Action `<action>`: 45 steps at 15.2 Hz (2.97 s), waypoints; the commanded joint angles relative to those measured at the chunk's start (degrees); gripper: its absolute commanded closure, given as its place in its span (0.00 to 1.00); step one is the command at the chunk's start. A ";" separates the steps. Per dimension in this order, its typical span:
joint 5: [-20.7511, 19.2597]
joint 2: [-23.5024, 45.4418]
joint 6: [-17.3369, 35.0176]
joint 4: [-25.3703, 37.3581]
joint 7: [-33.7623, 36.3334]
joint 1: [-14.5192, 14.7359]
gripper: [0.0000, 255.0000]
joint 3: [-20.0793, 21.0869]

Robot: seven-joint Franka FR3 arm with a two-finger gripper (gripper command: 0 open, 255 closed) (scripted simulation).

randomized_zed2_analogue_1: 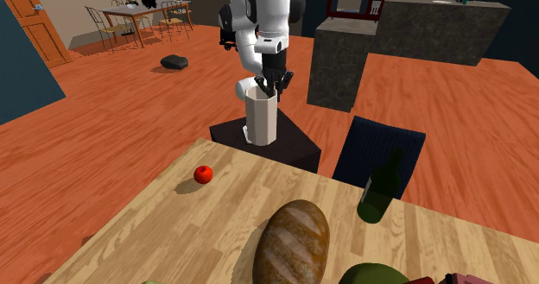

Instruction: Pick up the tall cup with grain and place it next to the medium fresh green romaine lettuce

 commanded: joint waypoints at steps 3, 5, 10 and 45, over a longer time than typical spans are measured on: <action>0.22 0.71 -2.47 3.22 -0.11 0.12 1.00 0.19; -0.18 4.46 -1.28 5.94 -2.02 0.13 1.00 -1.76; 0.06 14.32 0.94 13.93 -7.05 0.36 1.00 -6.63; 21.09 63.79 3.26 56.51 -29.72 -9.86 1.00 -19.24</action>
